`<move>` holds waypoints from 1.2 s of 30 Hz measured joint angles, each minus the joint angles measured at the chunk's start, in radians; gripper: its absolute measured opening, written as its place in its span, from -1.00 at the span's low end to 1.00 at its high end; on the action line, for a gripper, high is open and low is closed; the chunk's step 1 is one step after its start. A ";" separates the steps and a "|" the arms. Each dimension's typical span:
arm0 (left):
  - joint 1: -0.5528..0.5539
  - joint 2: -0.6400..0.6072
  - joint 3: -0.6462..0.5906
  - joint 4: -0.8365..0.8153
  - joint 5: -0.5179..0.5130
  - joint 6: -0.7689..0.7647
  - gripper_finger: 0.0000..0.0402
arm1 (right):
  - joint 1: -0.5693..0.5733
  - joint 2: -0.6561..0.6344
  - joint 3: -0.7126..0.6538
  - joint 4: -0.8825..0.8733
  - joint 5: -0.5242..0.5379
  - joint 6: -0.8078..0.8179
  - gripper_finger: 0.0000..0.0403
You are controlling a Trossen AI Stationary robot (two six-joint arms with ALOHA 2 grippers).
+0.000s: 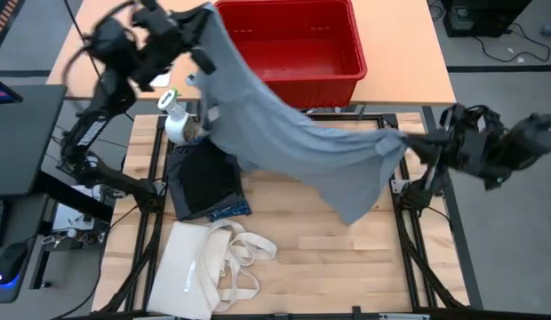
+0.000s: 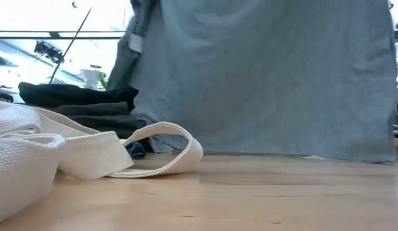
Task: Fold Laundry from Bin
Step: Fold the gray shirt
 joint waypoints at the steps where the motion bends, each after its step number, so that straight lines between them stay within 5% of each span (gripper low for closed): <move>1: 0.006 0.017 -0.001 0.007 0.001 0.002 -0.98 | 0.000 -0.017 0.000 -0.017 0.003 0.015 -0.96; 10: -0.021 0.047 0.000 0.120 0.214 -0.014 -0.98 | 0.108 -0.063 0.045 -0.012 -0.051 -0.068 -0.96; 14: -0.022 0.029 -0.001 0.170 0.341 -0.139 -0.98 | 0.155 -0.032 0.104 0.034 -0.018 -0.151 -0.96; 17: -0.041 -0.002 0.000 0.210 0.493 -0.257 -0.98 | 0.173 -0.005 0.111 0.030 -0.071 -0.136 -0.96; 20: -0.076 -0.041 0.001 0.196 0.538 -0.344 -0.98 | 0.190 0.038 0.109 0.012 -0.154 -0.060 -0.95; 30: -0.117 -0.168 0.001 -0.372 0.532 -0.340 -0.98 | 0.187 0.230 0.108 -0.091 -0.301 0.270 -0.95; 36: -0.117 -0.195 -0.001 -0.614 0.412 -0.235 -0.98 | 0.092 0.361 0.108 -0.101 -0.439 0.418 -0.95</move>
